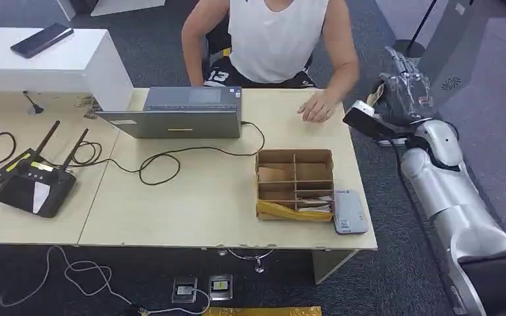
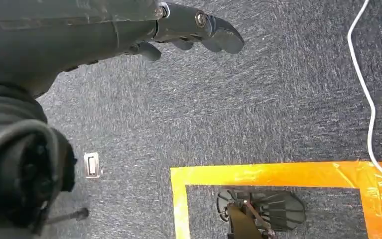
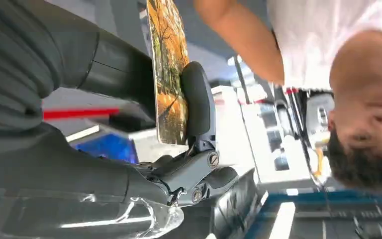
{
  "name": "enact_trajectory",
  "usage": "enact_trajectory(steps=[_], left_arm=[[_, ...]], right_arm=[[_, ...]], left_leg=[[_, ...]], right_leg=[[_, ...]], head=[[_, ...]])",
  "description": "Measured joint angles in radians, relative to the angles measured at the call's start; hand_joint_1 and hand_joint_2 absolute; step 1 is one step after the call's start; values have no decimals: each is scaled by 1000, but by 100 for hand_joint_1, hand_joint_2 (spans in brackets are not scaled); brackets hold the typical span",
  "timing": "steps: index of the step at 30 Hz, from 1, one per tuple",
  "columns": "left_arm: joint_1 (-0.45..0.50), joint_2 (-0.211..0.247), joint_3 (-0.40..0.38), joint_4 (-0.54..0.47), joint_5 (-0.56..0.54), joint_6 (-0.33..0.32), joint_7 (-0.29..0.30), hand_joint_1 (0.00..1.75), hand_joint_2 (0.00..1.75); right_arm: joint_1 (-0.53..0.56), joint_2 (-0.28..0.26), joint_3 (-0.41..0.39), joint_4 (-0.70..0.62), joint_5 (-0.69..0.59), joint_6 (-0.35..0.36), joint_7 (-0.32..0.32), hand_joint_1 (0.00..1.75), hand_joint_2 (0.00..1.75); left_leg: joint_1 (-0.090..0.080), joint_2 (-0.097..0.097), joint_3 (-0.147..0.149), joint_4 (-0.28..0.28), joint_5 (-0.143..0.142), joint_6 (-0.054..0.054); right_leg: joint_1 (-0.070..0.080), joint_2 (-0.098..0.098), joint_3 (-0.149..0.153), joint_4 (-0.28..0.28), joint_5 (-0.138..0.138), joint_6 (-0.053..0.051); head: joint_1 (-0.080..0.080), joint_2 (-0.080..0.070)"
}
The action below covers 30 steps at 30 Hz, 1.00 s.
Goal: Pass the card to the sensor for recognition and then transmit it.
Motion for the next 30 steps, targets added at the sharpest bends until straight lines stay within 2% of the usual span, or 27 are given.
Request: enact_trajectory(steps=[4,9,17,30], left_arm=[[3,0,0,0,13,0,2,0,0],[4,0,0,0,24,0,8,0,0],[3,1,0,0,24,-11,8,0,0],[2,9,0,0,12,-19,8,0,0]], right_arm=[[45,-35,-18,-21,-100,99,-5,175,175],[151,-71,-54,-47,-142,167,-12,175,175],[297,-95,-78,-104,-106,233,16,175,175],[370,-92,-83,-164,-67,280,30,175,175]], left_leg=[[0,0,0,0,0,0],[0,0,0,0,-1,0],[0,1,0,0,-1,0],[0,1,0,0,-1,0]], right_leg=[[0,0,0,0,0,0],[0,0,0,0,0,0],[0,1,0,0,0,0],[0,2,0,0,0,0]], head=[[0,0],[0,0],[0,0],[0,0]])
